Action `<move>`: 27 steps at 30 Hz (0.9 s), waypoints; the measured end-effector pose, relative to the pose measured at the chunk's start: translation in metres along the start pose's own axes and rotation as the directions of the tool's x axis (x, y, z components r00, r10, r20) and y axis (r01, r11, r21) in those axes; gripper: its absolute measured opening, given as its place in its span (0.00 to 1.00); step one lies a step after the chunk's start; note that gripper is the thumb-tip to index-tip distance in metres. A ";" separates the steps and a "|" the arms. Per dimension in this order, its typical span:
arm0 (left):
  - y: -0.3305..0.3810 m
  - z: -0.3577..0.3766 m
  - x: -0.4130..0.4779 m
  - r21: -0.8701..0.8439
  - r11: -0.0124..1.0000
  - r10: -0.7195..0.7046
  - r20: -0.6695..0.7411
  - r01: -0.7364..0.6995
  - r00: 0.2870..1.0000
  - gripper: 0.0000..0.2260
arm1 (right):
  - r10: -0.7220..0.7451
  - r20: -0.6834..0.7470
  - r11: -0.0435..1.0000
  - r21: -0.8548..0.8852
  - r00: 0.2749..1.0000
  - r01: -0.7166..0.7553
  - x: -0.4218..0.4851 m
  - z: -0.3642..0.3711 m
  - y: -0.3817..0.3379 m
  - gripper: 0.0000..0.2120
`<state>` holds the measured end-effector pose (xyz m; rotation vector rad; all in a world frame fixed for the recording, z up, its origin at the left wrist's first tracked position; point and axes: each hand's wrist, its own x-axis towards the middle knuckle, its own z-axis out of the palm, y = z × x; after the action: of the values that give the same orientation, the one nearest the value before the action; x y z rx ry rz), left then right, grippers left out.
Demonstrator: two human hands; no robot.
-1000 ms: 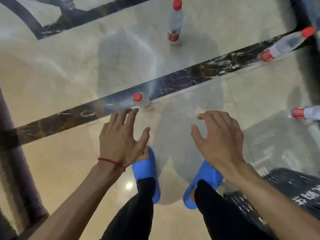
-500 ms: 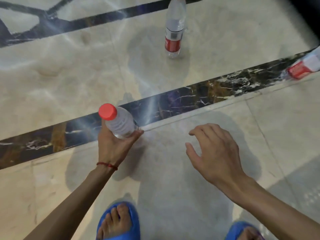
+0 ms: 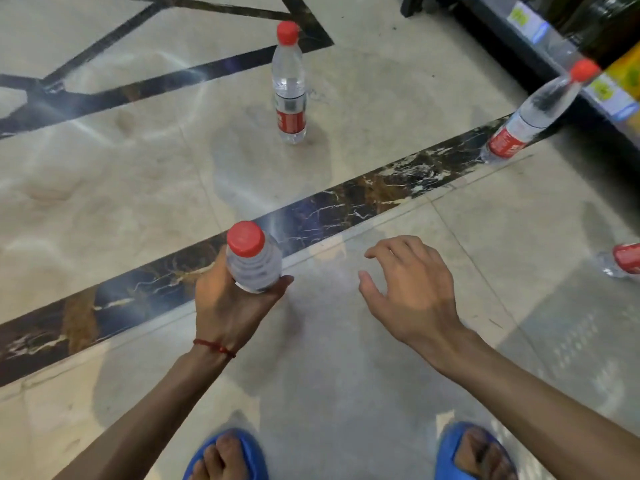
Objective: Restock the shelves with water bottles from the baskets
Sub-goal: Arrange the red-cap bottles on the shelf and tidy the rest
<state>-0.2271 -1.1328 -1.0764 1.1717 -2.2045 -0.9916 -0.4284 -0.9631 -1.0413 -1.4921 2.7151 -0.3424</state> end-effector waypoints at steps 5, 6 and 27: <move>0.056 0.028 0.013 -0.072 0.997 0.038 0.197 -0.024 0.980 0.35 | 0.125 -0.094 0.990 -0.054 0.988 -0.131 0.005 -0.015 0.047 0.17; 0.063 0.035 0.018 -0.068 0.997 0.046 0.221 -0.032 0.974 0.34 | 0.155 -0.122 0.985 -0.058 0.980 -0.163 0.006 -0.018 0.058 0.17; 0.238 0.272 0.050 -0.169 0.942 0.335 0.544 -0.291 0.769 0.31 | 0.997 -0.048 0.073 0.771 0.057 -0.633 -0.031 0.000 0.337 0.35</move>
<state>-0.5588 -0.9799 -1.0652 0.4606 -2.6645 -1.3884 -0.6916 -0.7628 -1.1119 0.8252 2.7422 -1.5287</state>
